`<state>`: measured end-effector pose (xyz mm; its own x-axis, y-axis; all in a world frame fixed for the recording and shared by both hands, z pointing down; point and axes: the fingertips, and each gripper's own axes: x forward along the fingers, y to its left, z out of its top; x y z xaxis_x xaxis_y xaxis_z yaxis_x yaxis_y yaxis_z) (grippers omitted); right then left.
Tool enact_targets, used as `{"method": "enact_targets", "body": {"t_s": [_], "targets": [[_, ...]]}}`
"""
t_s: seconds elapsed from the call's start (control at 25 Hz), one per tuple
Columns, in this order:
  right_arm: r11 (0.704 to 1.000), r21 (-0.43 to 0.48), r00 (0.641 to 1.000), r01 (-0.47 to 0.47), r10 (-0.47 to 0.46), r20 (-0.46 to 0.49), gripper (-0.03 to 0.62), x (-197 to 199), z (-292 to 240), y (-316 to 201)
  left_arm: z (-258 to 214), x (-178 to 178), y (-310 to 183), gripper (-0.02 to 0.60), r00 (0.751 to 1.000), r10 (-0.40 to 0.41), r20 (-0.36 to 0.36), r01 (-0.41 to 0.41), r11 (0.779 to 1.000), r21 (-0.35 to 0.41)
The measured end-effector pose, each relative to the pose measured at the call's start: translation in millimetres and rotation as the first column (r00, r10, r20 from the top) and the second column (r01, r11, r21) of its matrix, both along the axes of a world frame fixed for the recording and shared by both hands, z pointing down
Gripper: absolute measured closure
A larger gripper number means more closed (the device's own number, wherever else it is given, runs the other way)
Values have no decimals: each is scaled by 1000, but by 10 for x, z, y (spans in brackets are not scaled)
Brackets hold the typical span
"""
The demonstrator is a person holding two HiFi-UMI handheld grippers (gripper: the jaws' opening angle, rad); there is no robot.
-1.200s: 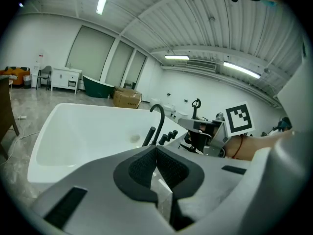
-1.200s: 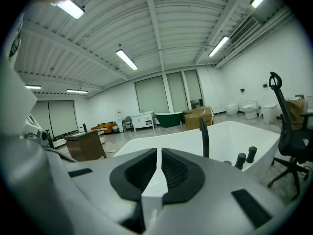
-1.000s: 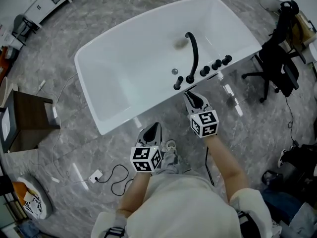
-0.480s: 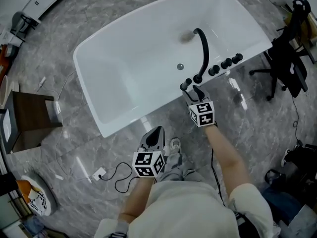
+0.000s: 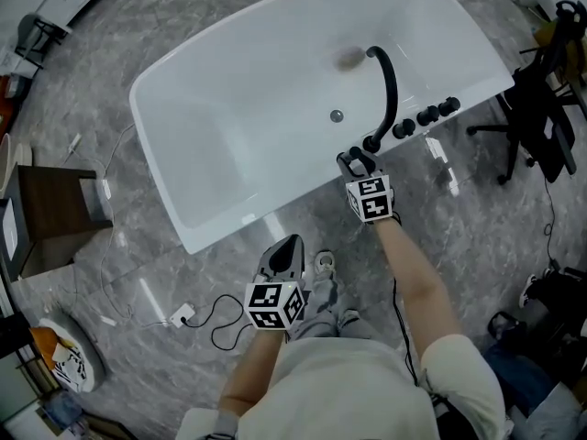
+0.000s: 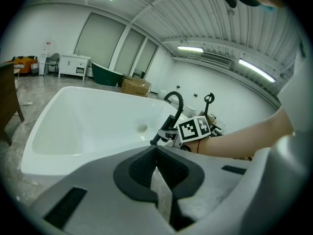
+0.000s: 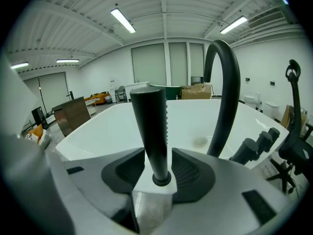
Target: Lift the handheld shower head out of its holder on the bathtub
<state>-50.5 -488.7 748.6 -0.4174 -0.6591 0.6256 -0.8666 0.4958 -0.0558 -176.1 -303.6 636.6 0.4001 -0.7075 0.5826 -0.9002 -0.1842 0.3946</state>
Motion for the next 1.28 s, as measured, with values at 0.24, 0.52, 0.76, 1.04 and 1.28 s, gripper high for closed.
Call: {"method": "enact_targets", "body": {"t_s": [0.24,0.52,0.76,1.04,1.28], "targets": [[1000,-4,999,14,-15,-38,454,-6,26,1,5,69,20,561,1000,6,-6,-6,1000,-6],[1000,-3,999,-7,7,-54,456,85,-19,114,-37,88,66,560,1000,0,-4,0,1000,4],[999,49,999,-6,7,-37,456,105,-304,184,-156,139,160,560,1000,-6,-5,6,1000,25],[992,125,1000,12,-10,-16,456,138,-762,370,-332,227,355,561,1000,-11,-10,11,998,59],[982,190,1000,18,-21,16,456,199,-1213,608,-505,299,586,560,1000,-25,-5,25,995,93]]}}
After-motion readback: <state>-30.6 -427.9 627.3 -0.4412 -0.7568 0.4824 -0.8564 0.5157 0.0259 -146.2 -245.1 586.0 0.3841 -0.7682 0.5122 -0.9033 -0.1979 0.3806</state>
